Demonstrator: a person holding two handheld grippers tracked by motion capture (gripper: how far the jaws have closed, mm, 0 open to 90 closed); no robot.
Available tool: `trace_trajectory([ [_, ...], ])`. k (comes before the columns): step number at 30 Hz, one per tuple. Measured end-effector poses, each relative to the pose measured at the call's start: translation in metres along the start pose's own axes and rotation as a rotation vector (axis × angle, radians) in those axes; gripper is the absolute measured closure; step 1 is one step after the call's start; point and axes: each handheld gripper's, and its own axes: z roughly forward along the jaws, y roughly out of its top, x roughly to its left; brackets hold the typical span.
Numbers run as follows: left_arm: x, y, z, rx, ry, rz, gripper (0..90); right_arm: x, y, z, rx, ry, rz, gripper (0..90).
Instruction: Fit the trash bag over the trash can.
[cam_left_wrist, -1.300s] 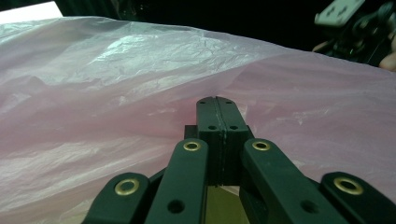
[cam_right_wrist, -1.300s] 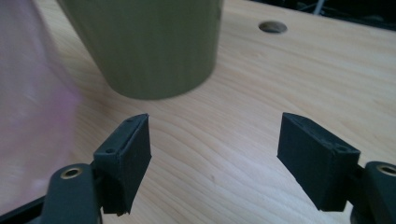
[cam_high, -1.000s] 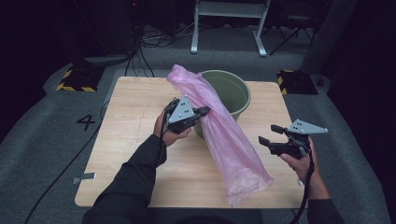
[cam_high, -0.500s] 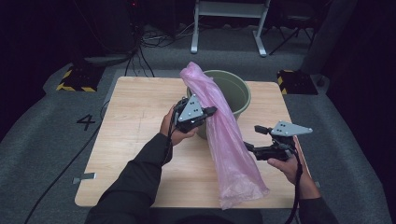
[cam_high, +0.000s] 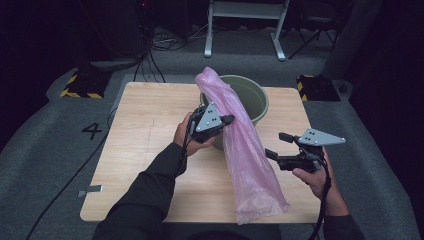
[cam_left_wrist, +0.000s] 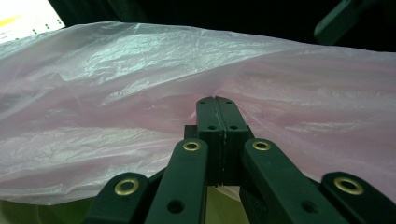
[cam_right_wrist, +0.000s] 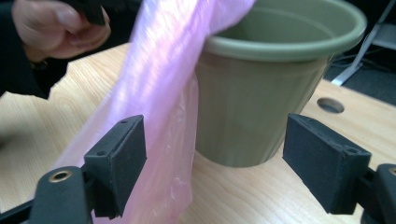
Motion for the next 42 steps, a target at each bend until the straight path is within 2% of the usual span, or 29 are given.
trace_trajectory([
  [7,-0.001,0.002,0.003,0.01,0.014,0.011,89.6,0.009,0.014,-0.009,-0.035,0.047,-0.011,20.9],
  [12,-0.002,0.003,0.005,0.012,0.023,0.011,89.6,0.021,0.016,-0.003,-0.017,0.095,-0.031,20.1],
  [15,-0.002,0.003,0.006,0.002,0.018,0.0,89.6,0.025,0.013,0.007,0.019,0.092,-0.04,19.6],
  [18,-0.004,0.004,0.007,-0.01,-0.002,-0.011,89.6,0.025,0.006,0.021,0.06,0.057,-0.045,19.0],
  [20,-0.006,0.005,0.007,-0.019,-0.014,-0.011,89.6,0.021,-0.001,0.032,0.083,0.039,-0.026,19.0],
  [22,-0.008,0.006,0.008,-0.03,-0.028,-0.011,89.6,0.016,-0.007,0.041,0.108,0.042,-0.002,21.4],
  [23,-0.009,0.006,0.008,-0.034,-0.041,-0.009,89.6,0.014,-0.01,0.045,0.122,0.041,-0.007,25.0],
  [24,-0.01,0.007,0.008,-0.04,-0.049,-0.009,89.6,0.013,-0.013,0.048,0.132,0.032,-0.022,33.5],
  [25,-0.012,0.008,0.008,-0.042,-0.054,-0.009,89.6,0.013,-0.015,0.05,0.139,0.037,-0.033,47.3],
  [26,-0.013,0.008,0.008,-0.044,-0.06,-0.005,89.5,0.013,-0.018,0.051,0.14,0.057,-0.057,54.0],
  [28,-0.015,0.009,0.007,-0.044,-0.064,0.004,88.1,0.016,-0.021,0.052,0.143,0.064,-0.103,69.5],
  [31,-0.013,0.009,0.002,-0.058,-0.045,-0.011,75.4,0.016,-0.025,0.05,0.131,0.082,-0.119,79.6],
  [34,-0.007,0.008,-0.008,-0.073,-0.009,-0.058,51.5,0.014,-0.028,0.044,0.119,0.097,-0.122,85.1],
  [35,-0.004,0.007,-0.012,-0.079,0.005,-0.076,45.4,0.014,-0.03,0.042,0.12,0.108,-0.128,85.3],
  [36,-0.002,0.006,-0.015,-0.085,0.044,-0.088,41.1,0.014,-0.031,0.04,0.124,0.116,-0.133,86.2],
  [38,0.005,0.005,-0.022,-0.098,0.116,-0.11,36.0,0.013,-0.033,0.037,0.138,0.139,-0.152,86.2],
  [41,0.018,0.008,-0.029,-0.137,0.146,-0.184,33.5,0.013,-0.034,0.033,0.175,0.176,-0.186,86.1],
  [42,0.021,0.011,-0.03,-0.135,0.151,-0.189,33.6,0.014,-0.034,0.032,0.185,0.181,-0.198,86.0],
])
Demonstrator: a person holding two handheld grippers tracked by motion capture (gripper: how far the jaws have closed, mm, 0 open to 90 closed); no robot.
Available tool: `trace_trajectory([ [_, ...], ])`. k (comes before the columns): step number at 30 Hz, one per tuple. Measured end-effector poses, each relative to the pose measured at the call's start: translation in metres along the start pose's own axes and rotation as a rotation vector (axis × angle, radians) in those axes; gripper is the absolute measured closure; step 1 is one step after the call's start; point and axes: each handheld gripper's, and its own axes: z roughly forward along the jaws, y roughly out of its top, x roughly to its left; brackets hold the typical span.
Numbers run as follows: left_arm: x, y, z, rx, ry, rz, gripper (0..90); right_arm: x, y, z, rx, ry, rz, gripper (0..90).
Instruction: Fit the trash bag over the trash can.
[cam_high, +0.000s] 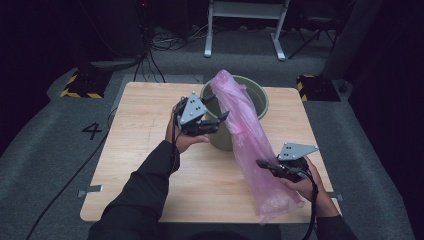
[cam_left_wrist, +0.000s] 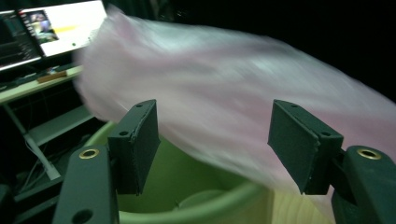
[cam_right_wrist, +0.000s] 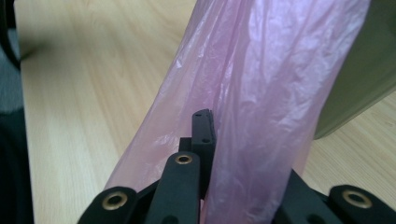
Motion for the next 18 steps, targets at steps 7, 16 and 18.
trace_trajectory([
  [7,0.006,0.022,0.019,0.071,0.077,0.058,40.6,0.002,0.001,-0.003,0.03,0.036,-0.033,84.4],
  [16,0.0,0.024,0.058,0.287,-0.012,0.164,62.5,0.009,0.002,-0.015,-0.021,0.078,-0.106,84.9],
  [18,-0.002,0.024,0.062,0.316,-0.039,0.18,65.3,0.01,0.005,-0.019,-0.054,0.064,-0.116,84.8],
])
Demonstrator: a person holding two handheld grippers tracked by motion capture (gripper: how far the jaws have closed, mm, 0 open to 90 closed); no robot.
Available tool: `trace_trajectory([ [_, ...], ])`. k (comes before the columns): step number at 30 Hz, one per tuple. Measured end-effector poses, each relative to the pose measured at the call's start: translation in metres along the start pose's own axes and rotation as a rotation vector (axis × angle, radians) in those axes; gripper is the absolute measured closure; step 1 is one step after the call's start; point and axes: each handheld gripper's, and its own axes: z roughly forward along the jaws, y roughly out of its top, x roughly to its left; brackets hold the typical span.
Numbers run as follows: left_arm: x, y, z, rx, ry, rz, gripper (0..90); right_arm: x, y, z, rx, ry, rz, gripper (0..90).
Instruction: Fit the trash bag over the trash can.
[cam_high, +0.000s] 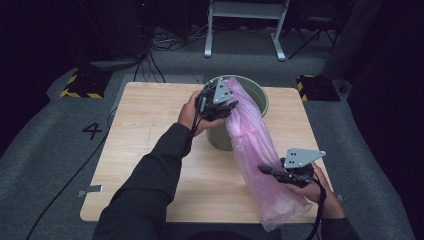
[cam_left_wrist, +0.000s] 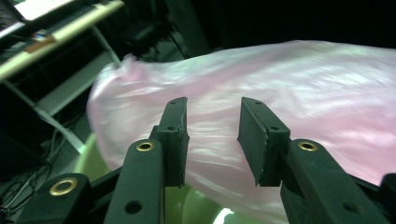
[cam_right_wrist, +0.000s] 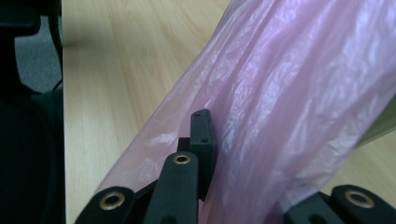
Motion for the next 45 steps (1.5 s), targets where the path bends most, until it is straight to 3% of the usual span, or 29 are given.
trace_trajectory([
  [6,0.002,-0.001,0.006,0.074,-0.062,0.014,72.2,-0.003,0.013,-0.012,-0.109,-0.065,0.009,84.6],
  [8,0.003,-0.002,0.007,0.086,-0.081,0.014,73.4,-0.006,0.019,-0.014,-0.124,-0.096,0.021,84.1],
  [11,0.004,-0.003,0.006,0.091,-0.074,0.019,73.0,-0.013,0.028,-0.015,-0.132,-0.11,0.041,83.6],
  [14,0.005,-0.003,0.001,0.049,-0.073,-0.008,63.7,-0.02,0.036,-0.013,-0.133,-0.094,0.061,83.6],
  [17,0.003,-0.005,-0.012,-0.029,-0.078,-0.011,47.2,-0.026,0.04,-0.007,-0.11,-0.083,0.08,83.4],
  [19,0.0,-0.009,-0.023,-0.076,-0.091,-0.016,41.2,-0.03,0.04,-0.004,-0.102,-0.076,0.093,83.3],
  [20,-0.002,-0.012,-0.029,-0.097,-0.075,-0.008,38.4,-0.032,0.04,-0.002,-0.098,-0.071,0.1,83.2],
  [22,-0.007,-0.019,-0.039,-0.133,-0.098,0.002,36.6,-0.034,0.04,0.001,-0.089,-0.065,0.107,82.0],
  [28,-0.028,-0.027,-0.048,-0.156,-0.133,0.059,32.1,-0.037,0.042,0.006,-0.074,-0.052,0.121,83.0],
  [30,-0.029,-0.027,-0.048,-0.16,-0.117,0.05,31.8,-0.037,0.044,0.007,-0.07,-0.048,0.127,85.8],
  [32,-0.027,-0.027,-0.049,-0.148,-0.063,0.032,32.0,-0.038,0.046,0.007,-0.066,-0.037,0.131,87.9],
  [35,-0.013,-0.027,-0.049,-0.116,0.023,-0.026,36.3,-0.04,0.049,0.006,-0.063,-0.031,0.141,89.4],
  [38,-0.001,-0.028,-0.051,-0.131,0.061,-0.079,36.1,-0.041,0.049,0.003,-0.071,-0.031,0.153,89.5],
  [40,0.003,-0.029,-0.06,-0.192,0.005,-0.081,34.2,-0.042,0.05,0.002,-0.075,-0.034,0.16,89.5],
  [42,0.0,-0.027,-0.065,-0.217,-0.032,-0.04,33.2,-0.045,0.05,0.002,-0.085,-0.015,0.178,89.4],
  [45,-0.012,-0.023,-0.064,-0.201,-0.103,0.027,31.4,-0.05,0.05,0.003,-0.076,-0.008,0.206,88.7],
])
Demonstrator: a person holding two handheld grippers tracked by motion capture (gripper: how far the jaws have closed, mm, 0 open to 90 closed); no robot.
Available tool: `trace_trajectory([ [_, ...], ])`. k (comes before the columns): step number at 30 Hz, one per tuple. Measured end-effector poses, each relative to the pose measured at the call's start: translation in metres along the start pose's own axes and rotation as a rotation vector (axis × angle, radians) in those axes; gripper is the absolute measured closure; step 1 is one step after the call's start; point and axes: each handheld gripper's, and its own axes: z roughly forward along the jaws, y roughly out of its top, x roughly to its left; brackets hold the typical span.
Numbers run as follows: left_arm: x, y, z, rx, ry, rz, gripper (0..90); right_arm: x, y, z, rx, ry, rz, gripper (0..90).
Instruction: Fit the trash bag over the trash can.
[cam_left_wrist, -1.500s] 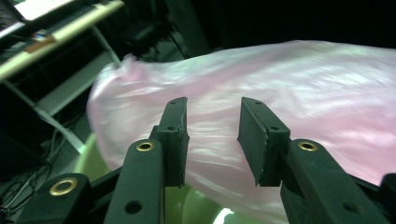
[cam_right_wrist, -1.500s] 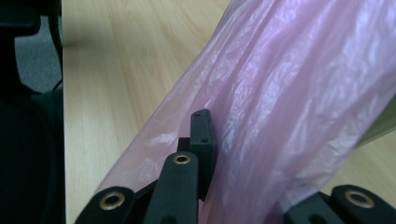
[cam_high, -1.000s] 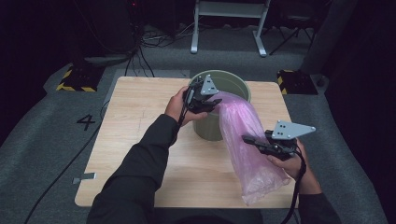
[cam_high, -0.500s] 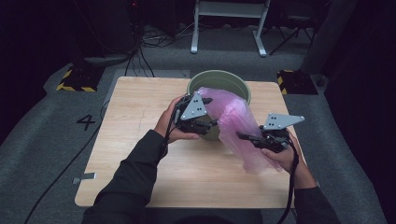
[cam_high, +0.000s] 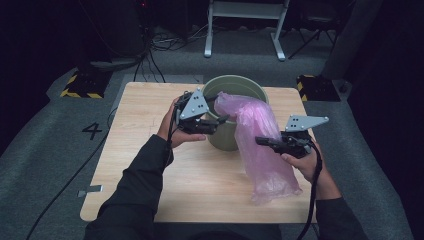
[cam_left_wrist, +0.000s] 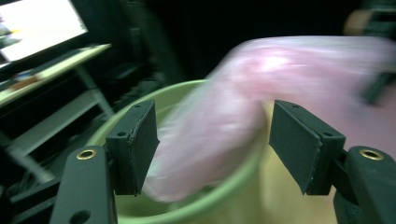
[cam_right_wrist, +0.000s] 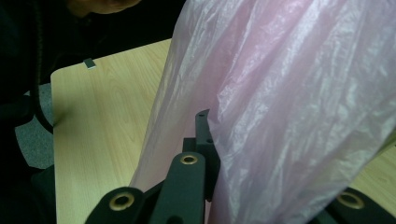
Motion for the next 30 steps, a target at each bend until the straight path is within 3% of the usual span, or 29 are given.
trace_trajectory([
  [3,-0.01,0.003,0.012,0.04,-0.028,0.016,29.9,-0.003,0.001,0.002,0.01,-0.001,0.023,87.4],
  [8,-0.016,0.004,0.026,0.027,-0.108,-0.029,33.0,0.0,0.003,0.005,0.027,-0.013,0.01,86.0],
  [11,-0.021,0.005,0.037,0.06,-0.084,-0.021,39.9,0.001,0.004,0.007,0.033,-0.015,0.0,85.3],
  [17,-0.022,0.003,0.052,0.127,0.018,0.007,73.1,0.003,0.002,0.007,0.025,-0.008,-0.013,81.9],
  [21,-0.021,-0.001,0.056,0.136,0.034,0.008,87.8,0.004,0.001,0.006,0.021,-0.003,-0.017,78.5],
  [25,-0.018,-0.003,0.057,0.137,0.042,0.008,90.0,0.004,0.0,0.004,0.014,-0.01,-0.014,72.0],
  [30,-0.01,-0.006,0.056,0.155,0.081,-0.005,90.0,0.0,-0.005,-0.003,0.009,-0.036,0.035,48.0],
])
